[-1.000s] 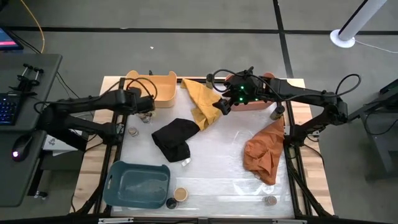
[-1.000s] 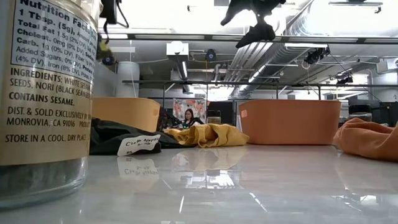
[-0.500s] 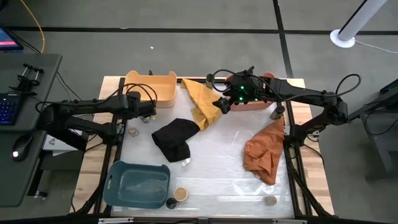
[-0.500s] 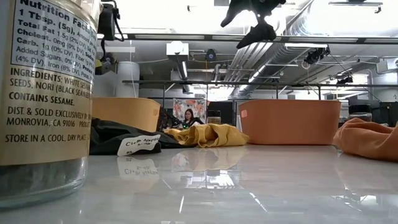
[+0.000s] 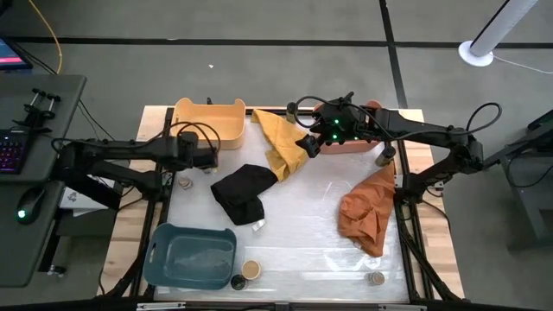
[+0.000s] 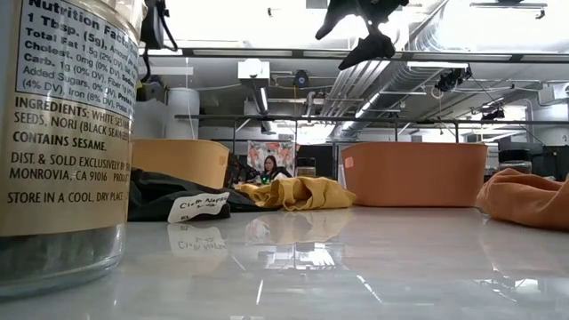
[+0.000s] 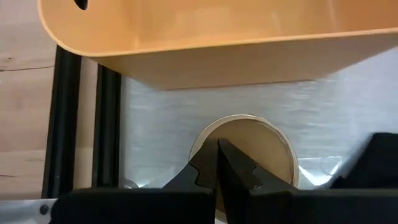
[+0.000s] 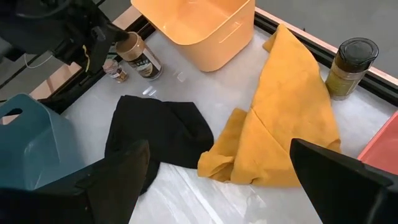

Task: Sort spices by type
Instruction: Put the top gold seasoning bottle into the orange bin

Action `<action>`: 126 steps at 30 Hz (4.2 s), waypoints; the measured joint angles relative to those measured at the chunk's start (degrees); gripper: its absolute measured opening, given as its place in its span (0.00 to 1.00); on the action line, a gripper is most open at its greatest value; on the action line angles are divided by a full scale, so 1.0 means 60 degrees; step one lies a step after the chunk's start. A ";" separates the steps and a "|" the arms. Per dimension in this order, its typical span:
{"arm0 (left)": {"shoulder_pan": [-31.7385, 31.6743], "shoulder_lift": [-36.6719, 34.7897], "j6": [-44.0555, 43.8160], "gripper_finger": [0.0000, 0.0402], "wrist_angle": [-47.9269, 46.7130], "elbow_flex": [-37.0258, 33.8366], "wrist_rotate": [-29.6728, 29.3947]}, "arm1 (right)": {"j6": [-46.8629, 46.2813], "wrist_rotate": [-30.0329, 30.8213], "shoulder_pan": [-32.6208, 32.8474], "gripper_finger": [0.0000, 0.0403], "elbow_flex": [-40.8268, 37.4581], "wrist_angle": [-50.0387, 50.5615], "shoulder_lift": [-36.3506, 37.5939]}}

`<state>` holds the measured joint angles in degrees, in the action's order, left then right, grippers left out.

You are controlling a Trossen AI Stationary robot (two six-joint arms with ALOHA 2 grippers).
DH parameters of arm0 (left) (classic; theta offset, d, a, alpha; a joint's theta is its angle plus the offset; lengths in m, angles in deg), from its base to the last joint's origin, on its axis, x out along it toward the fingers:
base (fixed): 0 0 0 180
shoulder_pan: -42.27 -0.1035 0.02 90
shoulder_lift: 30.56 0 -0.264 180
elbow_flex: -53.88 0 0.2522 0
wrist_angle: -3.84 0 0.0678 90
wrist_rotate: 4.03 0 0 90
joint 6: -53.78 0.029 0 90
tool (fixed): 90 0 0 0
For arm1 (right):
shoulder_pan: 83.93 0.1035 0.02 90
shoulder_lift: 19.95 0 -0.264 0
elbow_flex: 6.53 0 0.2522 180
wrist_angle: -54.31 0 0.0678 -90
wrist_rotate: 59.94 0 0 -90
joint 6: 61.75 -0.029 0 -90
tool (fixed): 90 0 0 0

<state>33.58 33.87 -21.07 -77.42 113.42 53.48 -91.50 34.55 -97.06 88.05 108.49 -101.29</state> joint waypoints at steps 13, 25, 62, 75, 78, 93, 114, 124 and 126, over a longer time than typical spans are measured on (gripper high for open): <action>0.0695 0.0769 0.1615 0.00 0.3376 0.0016 0.0344 | -0.0220 0.0189 0.0000 0.95 0.0000 0.0005 0.0000; 0.0710 0.3035 0.4029 0.00 0.9319 0.0200 0.1735 | -0.0464 0.0189 0.0000 0.95 0.0000 0.0010 -0.0001; 0.0892 -0.3663 0.6758 0.00 0.9008 -0.1249 0.1815 | 0.2831 -0.0848 0.0882 0.95 0.0004 -0.2510 -0.3781; 0.1235 -0.3992 0.6067 0.00 0.9233 -0.2062 0.1739 | 0.3983 -0.0495 0.0968 0.95 0.0004 -0.2608 -0.4251; 0.1235 -0.3966 0.6071 0.00 0.9208 -0.2055 0.1654 | 0.4138 -0.0495 0.1073 0.95 0.0006 -0.2653 -0.4331; 0.1231 -0.3712 0.6081 0.00 0.9216 -0.2055 0.1493 | 0.3121 0.0076 0.1198 0.90 0.0004 -0.3106 -0.4962; 0.1193 -0.3610 0.6633 0.00 0.9223 -0.2055 0.0856 | 0.2053 0.4273 0.0135 0.66 0.0509 0.1684 -0.0806; 0.1191 -0.3610 0.6668 0.00 0.9222 -0.2055 0.0772 | -0.1532 0.4409 -0.2528 0.66 -0.2624 0.1403 0.0415; 0.1191 -0.3610 0.6665 0.00 0.9223 -0.2055 0.0768 | -0.2039 0.4379 -0.2909 0.66 -0.3151 0.0594 0.0369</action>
<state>40.73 12.21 18.92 -22.08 101.09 58.09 -103.73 60.82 -114.51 69.14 112.06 -99.08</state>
